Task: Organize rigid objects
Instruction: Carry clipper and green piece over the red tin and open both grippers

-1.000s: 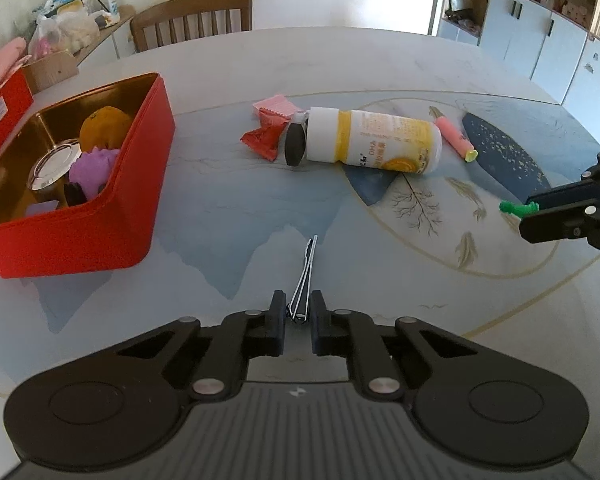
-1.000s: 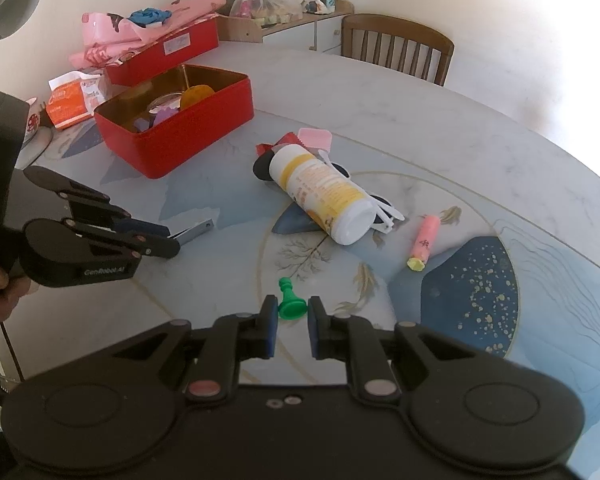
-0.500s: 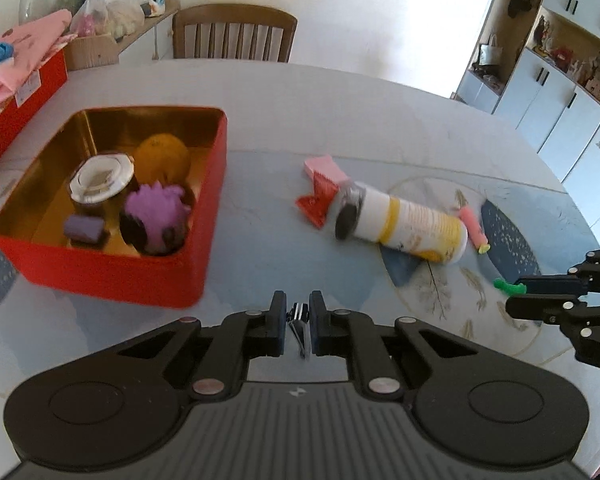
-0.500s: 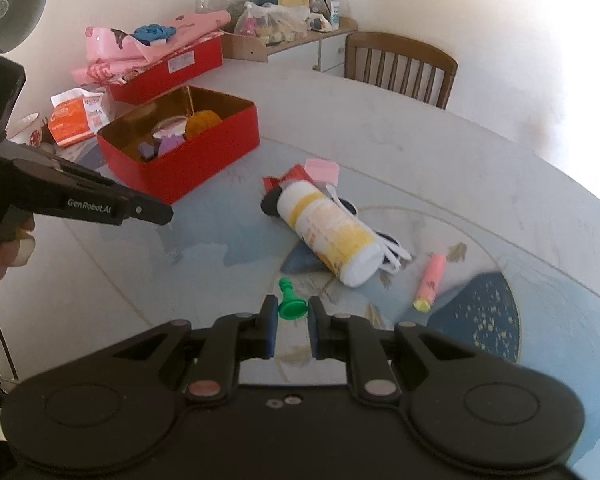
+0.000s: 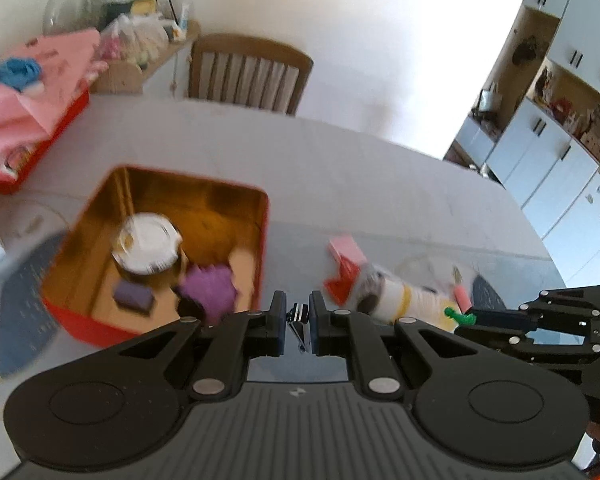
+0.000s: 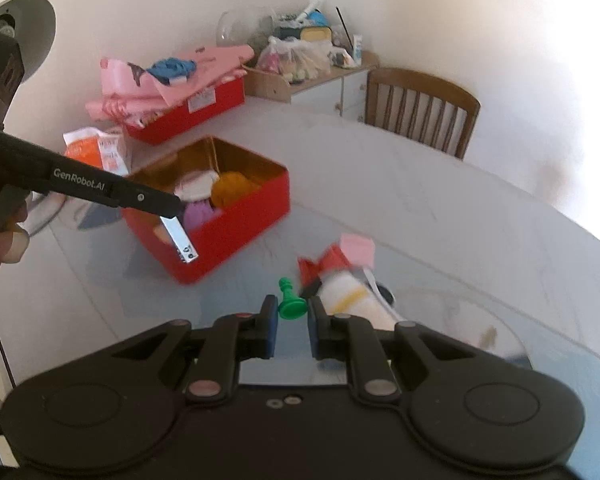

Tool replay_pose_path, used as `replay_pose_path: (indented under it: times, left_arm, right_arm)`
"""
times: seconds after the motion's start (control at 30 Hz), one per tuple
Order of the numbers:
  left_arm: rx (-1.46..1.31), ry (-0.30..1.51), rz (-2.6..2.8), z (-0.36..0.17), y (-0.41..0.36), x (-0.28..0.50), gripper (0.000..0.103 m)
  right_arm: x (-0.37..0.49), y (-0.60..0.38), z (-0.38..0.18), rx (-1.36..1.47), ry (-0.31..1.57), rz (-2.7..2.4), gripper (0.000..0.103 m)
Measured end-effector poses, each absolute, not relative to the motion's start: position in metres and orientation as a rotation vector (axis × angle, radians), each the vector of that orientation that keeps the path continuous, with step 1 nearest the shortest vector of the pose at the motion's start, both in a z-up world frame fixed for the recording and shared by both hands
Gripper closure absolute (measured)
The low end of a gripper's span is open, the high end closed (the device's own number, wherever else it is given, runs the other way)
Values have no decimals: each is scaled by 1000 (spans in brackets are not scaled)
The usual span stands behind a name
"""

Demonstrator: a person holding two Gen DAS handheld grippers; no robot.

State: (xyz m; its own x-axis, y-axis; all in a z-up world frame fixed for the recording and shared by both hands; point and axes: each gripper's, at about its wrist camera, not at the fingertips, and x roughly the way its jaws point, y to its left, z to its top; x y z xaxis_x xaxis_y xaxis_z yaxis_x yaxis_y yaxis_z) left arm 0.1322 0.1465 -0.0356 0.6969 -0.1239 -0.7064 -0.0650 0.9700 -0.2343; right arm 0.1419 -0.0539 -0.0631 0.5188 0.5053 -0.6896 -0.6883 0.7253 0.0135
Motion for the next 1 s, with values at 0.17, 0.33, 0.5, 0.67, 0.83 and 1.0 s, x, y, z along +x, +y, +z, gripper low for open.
replay_pose_path:
  times: [0.17,0.33,0.5,0.67,0.83,1.0]
  left_arm:
    - [-216,734,14,-20,173,139,92]
    - [-207,710,60,-19,205,151,92]
    - [-226,715,105,-28,235,162,92]
    - [-265,727,144,-39,265,171,92]
    - [-282,727,158,-49,283,184,92]
    - [-271,714,158,-58,288,195,92]
  right_arm:
    - [153,-17,-52,-304,685,756,89]
    - [163,24,-50,-331,669,791,89]
    - [176,61,-56,-323,704,815,89]
    - [182,99,-67,-380,725,823,89]
    - [192,126,-81,-427,754,808,89]
    - [204,147,-95,-446,807,803,89]
